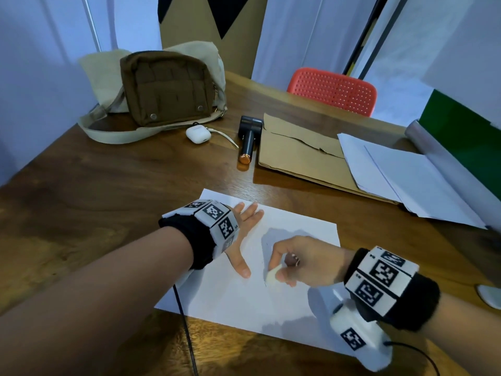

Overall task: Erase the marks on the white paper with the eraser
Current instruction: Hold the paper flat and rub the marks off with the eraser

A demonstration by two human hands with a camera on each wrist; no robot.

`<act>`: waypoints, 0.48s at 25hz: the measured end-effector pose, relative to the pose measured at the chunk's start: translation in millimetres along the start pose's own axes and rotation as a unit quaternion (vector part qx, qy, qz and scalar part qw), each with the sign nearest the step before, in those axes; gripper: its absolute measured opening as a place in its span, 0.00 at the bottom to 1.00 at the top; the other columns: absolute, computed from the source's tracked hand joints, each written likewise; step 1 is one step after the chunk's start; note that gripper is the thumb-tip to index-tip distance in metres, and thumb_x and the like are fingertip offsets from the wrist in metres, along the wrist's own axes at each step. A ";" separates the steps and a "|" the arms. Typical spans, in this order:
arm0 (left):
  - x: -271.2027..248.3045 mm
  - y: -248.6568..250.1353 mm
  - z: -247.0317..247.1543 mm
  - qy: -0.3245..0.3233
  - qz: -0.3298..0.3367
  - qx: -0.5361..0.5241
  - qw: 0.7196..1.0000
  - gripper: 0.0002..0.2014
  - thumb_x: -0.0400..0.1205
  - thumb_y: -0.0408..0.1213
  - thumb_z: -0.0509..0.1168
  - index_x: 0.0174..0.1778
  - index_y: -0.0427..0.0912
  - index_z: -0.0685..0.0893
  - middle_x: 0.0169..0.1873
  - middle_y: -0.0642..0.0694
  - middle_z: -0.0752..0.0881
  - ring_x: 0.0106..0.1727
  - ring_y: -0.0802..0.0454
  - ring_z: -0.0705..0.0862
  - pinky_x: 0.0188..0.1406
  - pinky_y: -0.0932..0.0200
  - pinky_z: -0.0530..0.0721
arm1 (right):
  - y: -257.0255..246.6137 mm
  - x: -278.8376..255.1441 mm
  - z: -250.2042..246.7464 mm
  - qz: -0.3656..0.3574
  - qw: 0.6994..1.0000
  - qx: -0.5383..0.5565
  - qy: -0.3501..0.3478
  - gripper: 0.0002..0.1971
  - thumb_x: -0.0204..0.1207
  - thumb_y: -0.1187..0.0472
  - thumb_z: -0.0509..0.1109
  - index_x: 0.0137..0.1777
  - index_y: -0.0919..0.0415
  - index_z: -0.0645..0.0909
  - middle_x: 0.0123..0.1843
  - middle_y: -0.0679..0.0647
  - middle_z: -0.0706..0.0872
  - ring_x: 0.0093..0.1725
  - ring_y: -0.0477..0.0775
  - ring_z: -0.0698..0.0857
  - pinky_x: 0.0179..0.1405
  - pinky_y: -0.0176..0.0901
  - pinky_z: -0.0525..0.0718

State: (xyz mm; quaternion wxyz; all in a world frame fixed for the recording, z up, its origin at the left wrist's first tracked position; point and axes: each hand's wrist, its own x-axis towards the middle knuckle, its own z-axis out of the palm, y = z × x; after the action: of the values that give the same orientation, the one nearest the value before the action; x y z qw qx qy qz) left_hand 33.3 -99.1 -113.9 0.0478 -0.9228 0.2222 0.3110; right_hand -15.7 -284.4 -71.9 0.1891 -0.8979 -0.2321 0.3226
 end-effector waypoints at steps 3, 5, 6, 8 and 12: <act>-9.8 8.4 -4.3 0.037 0.003 -0.040 0.999 0.55 0.73 0.62 0.67 0.82 0.49 0.34 0.82 0.49 0.33 0.84 0.45 0.35 0.81 0.43 0.43 | 19.5 -0.3 -15.1 0.064 0.974 0.180 0.125 0.01 0.79 0.64 0.65 0.47 0.59 0.77 0.32 0.53 0.84 0.18 0.46 0.79 0.17 0.34 0.73; -13.2 18.6 -8.0 0.114 -0.005 -0.073 0.991 0.42 0.79 0.59 0.61 0.83 0.46 0.49 0.83 0.46 0.48 0.84 0.46 0.49 0.78 0.46 0.56 | 32.1 1.9 -28.6 0.105 0.940 0.253 0.206 0.07 0.79 0.63 0.66 0.52 0.66 0.79 0.34 0.55 0.86 0.18 0.45 0.80 0.17 0.33 0.71; -13.4 22.6 -9.7 0.150 -0.012 -0.084 0.985 0.38 0.80 0.58 0.61 0.81 0.44 0.56 0.80 0.45 0.57 0.81 0.45 0.58 0.74 0.46 0.63 | 36.9 5.4 -34.5 0.116 0.927 0.275 0.225 0.09 0.78 0.62 0.66 0.53 0.67 0.80 0.35 0.55 0.86 0.19 0.46 0.81 0.18 0.33 0.72; -13.7 25.9 -15.3 0.170 -0.021 -0.095 0.981 0.35 0.78 0.56 0.65 0.76 0.42 0.64 0.73 0.45 0.66 0.74 0.44 0.66 0.67 0.46 0.70 | 37.8 15.0 -42.1 0.122 0.920 0.294 0.230 0.09 0.78 0.62 0.67 0.53 0.67 0.81 0.35 0.56 0.86 0.21 0.46 0.81 0.19 0.32 0.74; -19.1 21.3 -21.1 0.138 -0.017 -0.118 0.983 0.43 0.74 0.54 0.71 0.79 0.39 0.61 0.77 0.44 0.64 0.77 0.45 0.65 0.74 0.45 0.70 | 15.5 43.2 -41.5 0.085 0.968 0.159 0.176 0.08 0.79 0.61 0.65 0.39 0.58 0.79 0.29 0.52 0.82 0.16 0.41 0.78 0.15 0.30 0.75</act>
State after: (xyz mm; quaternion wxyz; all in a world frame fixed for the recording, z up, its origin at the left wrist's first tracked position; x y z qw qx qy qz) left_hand 22.2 -115.8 -84.6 -0.0878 -0.9597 0.1728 0.2035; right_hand 46.2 -281.7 -70.9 0.3393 -0.9153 -0.0640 0.2076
